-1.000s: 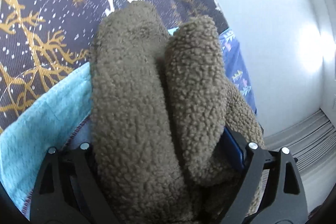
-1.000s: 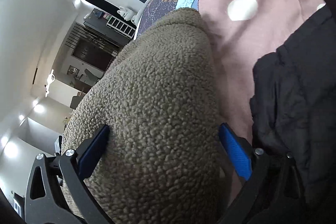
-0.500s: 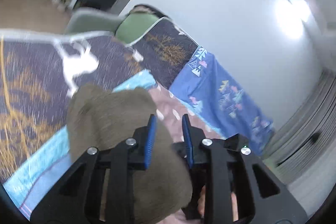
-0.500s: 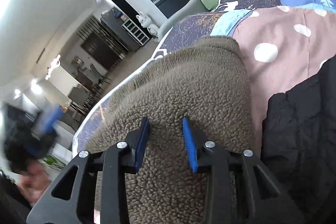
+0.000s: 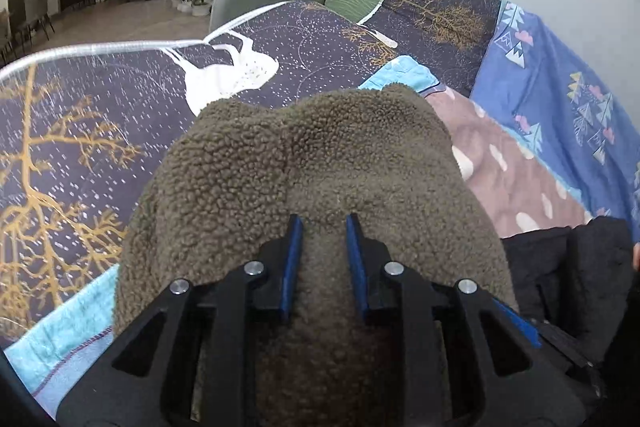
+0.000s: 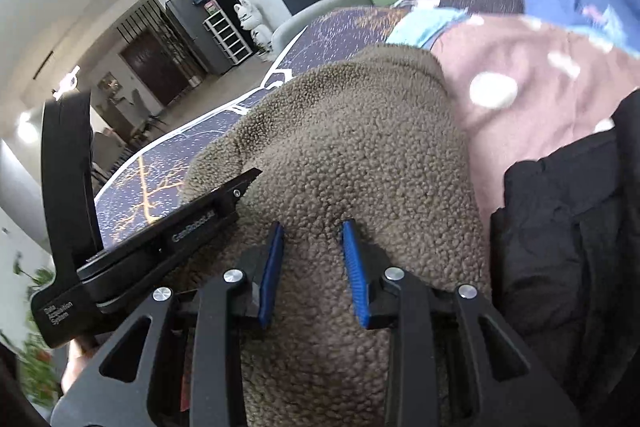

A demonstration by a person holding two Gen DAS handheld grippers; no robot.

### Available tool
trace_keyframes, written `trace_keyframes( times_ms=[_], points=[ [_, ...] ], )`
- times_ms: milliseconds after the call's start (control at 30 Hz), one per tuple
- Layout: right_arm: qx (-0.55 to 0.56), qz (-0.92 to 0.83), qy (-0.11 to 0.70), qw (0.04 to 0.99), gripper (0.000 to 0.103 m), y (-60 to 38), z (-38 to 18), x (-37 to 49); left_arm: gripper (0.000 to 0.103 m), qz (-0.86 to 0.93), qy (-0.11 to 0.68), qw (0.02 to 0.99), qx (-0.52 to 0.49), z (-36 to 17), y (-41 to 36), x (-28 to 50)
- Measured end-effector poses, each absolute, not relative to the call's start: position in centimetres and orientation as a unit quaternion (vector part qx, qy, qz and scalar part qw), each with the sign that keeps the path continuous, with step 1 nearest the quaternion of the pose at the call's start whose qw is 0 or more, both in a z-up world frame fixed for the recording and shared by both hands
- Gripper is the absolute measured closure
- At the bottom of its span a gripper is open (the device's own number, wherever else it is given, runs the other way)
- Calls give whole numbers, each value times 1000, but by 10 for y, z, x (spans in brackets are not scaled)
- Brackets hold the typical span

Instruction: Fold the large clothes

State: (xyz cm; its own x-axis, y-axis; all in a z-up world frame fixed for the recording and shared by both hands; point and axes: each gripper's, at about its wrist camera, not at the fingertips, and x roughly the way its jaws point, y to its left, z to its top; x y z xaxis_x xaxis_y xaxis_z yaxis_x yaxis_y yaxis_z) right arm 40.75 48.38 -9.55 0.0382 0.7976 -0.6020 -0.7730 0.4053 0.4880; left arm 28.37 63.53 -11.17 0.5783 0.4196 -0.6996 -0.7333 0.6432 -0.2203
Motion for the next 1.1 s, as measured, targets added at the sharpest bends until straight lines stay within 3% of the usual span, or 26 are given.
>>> trace_keyframes(
  times_ms=[100, 233, 300, 333, 367, 433, 500, 567, 667, 900, 1100],
  points=[
    [29, 545, 415, 728, 70, 469, -85, 407, 77, 345, 295, 859, -237, -93, 618, 274],
    [38, 541, 407, 735, 70, 438, -61, 406, 58, 359, 261, 861, -250, -64, 593, 251],
    [27, 535, 397, 745, 67, 418, -45, 401, 57, 367, 240, 864, -248, -46, 572, 233],
    [20, 532, 392, 750, 60, 410, -39, 398, 53, 374, 233, 864, -244, -41, 563, 226],
    [13, 528, 383, 757, 51, 396, -29, 393, 39, 383, 221, 864, -241, -32, 550, 215],
    [5, 528, 371, 764, 41, 376, -16, 384, 26, 401, 210, 858, -242, -16, 527, 198],
    [4, 531, 361, 767, 31, 353, -5, 378, 25, 395, 194, 858, -264, -1, 508, 183],
    [-1, 524, 349, 777, 16, 333, 3, 372, 11, 390, 170, 859, -284, 16, 486, 168],
    [-26, 520, 338, 784, 8, 315, 6, 362, 3, 389, 135, 863, -293, 28, 450, 148],
    [-48, 502, 344, 792, 2, 300, -1, 375, 2, 411, 90, 861, -286, 56, 434, 155],
    [-41, 518, 356, 777, 2, 310, -12, 380, 2, 454, 131, 868, -152, 50, 426, 188]
  ],
)
